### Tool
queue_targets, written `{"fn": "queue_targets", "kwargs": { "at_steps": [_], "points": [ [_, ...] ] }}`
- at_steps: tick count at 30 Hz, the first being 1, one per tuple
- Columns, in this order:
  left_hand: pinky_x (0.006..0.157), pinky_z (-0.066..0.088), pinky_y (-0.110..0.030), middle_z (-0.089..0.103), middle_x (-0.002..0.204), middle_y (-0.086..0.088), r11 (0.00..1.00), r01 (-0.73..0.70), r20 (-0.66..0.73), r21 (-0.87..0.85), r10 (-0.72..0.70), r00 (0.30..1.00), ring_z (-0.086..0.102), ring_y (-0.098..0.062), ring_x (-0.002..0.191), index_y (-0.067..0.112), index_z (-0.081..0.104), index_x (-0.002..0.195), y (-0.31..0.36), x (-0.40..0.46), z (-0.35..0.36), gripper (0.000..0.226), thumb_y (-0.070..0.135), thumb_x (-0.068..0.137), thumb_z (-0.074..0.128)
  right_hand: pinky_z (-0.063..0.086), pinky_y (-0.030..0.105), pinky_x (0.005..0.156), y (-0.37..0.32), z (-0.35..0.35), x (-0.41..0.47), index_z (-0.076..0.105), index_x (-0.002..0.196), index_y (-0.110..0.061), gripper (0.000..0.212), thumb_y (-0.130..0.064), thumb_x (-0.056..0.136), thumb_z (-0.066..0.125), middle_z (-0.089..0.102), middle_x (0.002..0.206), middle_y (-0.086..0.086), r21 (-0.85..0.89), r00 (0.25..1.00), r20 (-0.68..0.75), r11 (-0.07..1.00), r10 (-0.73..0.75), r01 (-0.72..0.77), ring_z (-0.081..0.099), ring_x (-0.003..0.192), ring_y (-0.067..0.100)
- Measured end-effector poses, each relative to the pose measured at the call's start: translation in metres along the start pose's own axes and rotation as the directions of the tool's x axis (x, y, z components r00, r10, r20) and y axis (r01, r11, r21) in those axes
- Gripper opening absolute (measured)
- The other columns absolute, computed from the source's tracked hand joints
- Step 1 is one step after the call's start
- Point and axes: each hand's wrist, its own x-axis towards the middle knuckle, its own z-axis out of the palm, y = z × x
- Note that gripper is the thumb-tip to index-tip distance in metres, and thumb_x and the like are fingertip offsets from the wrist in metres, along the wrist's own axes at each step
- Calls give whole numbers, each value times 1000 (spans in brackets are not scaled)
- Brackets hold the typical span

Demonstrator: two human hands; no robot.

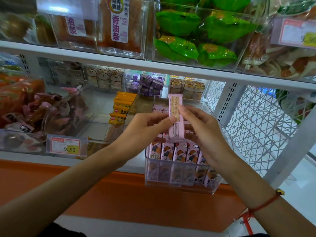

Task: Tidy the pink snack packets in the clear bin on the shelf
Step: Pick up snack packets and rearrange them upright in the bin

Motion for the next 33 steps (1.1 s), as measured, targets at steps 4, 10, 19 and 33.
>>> {"fn": "queue_targets", "kwargs": {
  "at_steps": [4,10,19,33],
  "points": [
    [75,56,-18,72,97,15,998,-46,-13,50,47,999,68,-3,91,41,63,102,1,2,-5,28,44,74,62,55,30,80,-1,0,1,54,126,-31,38,-31,89,60,72,99,-1,-51,997,51,997,-54,57,69,92,13],
    [88,49,-13,66,104,22,957,-190,-163,221,228,960,62,2,102,39,58,103,-1,0,-15,38,17,77,74,48,43,99,-4,2,-6,62,109,-30,38,-9,79,71,69,108,-8,-87,962,143,965,-232,246,61,108,7],
    [76,51,-10,69,101,15,975,-147,-197,166,179,964,66,2,94,30,57,110,4,1,-17,37,26,76,72,48,34,99,-1,1,-5,34,139,-38,87,-39,63,76,52,130,-10,-206,953,152,935,-261,289,54,117,4],
    [83,53,-17,68,113,7,996,-33,-199,-87,15,980,66,-7,103,18,43,137,19,-1,-23,62,14,80,68,56,34,82,1,-2,0,64,104,-21,31,-33,75,62,70,102,-3,-22,990,112,996,-84,87,67,94,15]
  ]
}}
